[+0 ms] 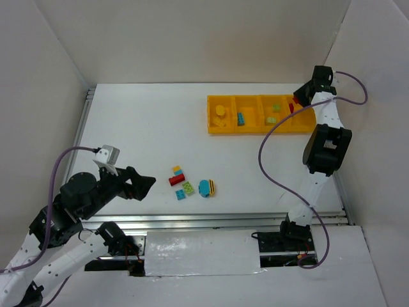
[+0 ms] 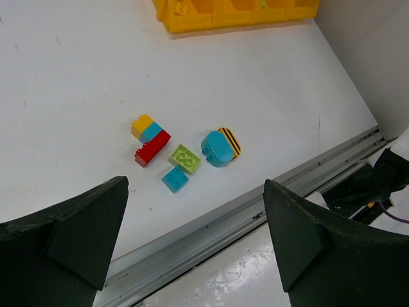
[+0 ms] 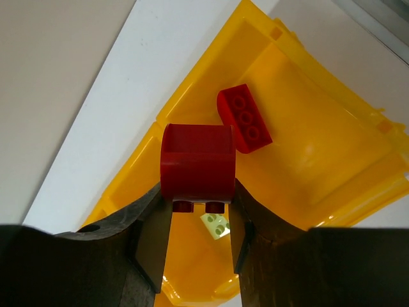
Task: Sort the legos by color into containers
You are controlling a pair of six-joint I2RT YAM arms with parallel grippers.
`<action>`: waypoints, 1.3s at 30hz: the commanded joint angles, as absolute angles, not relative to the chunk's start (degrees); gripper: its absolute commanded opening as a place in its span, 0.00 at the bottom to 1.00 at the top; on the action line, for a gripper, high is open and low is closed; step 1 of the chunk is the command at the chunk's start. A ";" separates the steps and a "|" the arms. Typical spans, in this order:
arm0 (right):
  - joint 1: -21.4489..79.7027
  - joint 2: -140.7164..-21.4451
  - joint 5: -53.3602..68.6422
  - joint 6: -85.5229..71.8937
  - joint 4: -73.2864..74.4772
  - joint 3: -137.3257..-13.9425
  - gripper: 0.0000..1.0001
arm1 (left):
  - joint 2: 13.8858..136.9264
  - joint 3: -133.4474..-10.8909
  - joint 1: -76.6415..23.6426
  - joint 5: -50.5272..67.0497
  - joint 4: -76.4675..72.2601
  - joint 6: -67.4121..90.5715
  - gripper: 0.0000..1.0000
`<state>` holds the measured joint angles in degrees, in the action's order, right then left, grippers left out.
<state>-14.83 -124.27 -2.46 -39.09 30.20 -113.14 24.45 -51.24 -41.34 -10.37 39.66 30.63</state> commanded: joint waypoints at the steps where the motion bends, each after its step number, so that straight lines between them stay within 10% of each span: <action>1: -15.12 -124.37 -4.48 -38.32 31.46 -116.19 0.54 | 23.03 -51.33 -41.22 -9.14 37.44 28.74 0.99; 7: -15.03 -123.40 -5.98 -38.67 32.87 -116.37 0.76 | 22.76 -51.07 -41.31 -10.19 37.62 29.27 0.99; 16: -8.02 -110.06 -3.61 -37.01 35.77 -112.18 0.81 | 24.70 -52.29 -41.22 -25.38 42.35 36.29 0.99; 18: -0.29 -102.62 -5.44 -32.62 35.95 -108.30 0.99 | 25.22 -52.82 -41.22 -31.25 45.60 39.71 0.99; 26: 34.07 -85.87 -14.58 -29.26 30.68 -81.14 1.00 | 24.96 -52.91 -40.96 -35.07 48.08 43.51 0.99; 39: 58.01 -114.57 -21.18 -28.57 40.33 -97.45 0.96 | 19.52 -51.59 -40.78 -32.52 46.58 42.98 1.00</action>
